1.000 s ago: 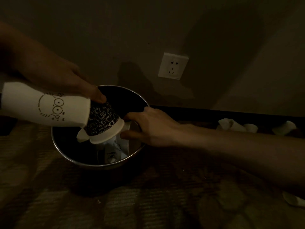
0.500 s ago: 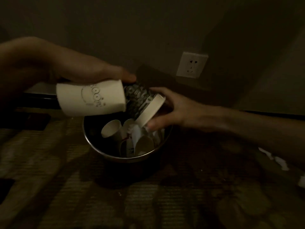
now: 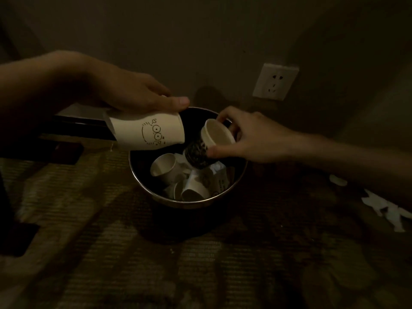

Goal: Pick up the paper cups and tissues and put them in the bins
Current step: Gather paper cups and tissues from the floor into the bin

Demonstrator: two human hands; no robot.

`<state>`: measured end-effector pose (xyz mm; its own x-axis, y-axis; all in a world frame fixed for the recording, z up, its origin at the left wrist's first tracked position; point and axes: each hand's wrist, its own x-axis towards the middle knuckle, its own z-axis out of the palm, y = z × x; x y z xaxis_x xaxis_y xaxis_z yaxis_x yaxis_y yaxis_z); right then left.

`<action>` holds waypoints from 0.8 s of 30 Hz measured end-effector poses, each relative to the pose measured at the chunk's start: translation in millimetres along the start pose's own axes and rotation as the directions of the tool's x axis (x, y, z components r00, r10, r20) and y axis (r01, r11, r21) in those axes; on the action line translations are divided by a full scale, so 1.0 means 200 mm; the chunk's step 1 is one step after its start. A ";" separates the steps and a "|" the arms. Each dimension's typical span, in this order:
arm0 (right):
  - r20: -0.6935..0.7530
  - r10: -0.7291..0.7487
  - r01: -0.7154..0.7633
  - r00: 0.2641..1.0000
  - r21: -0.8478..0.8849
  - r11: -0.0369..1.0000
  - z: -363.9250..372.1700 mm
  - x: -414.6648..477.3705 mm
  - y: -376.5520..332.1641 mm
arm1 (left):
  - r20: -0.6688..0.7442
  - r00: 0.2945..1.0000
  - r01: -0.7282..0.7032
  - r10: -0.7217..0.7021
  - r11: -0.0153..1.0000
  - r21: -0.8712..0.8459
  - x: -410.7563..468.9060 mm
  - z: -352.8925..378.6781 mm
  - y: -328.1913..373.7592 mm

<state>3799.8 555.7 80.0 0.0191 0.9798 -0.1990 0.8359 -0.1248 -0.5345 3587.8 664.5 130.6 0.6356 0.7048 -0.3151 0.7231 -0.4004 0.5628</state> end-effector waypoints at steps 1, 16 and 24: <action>0.012 -0.029 0.030 1.000 -0.051 0.998 0.02 0.00 0.00 | 0.013 1.000 0.003 -0.004 1.000 0.010 0.00 0.00 -0.01; 0.188 -0.199 0.230 0.962 -0.162 0.960 0.26 0.07 -0.11 | 0.232 0.972 0.018 -0.040 0.995 0.096 0.03 -0.12 -0.09; 0.253 -0.171 0.156 0.952 0.076 0.985 0.27 0.08 -0.14 | 0.220 0.975 0.004 -0.017 0.998 0.058 0.05 -0.10 -0.11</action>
<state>3747.0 565.5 47.6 -0.2633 0.9149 -0.3060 0.7847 0.0186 -0.6196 3572.1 692.2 130.1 0.6675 0.5650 -0.4850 0.7400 -0.4310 0.5163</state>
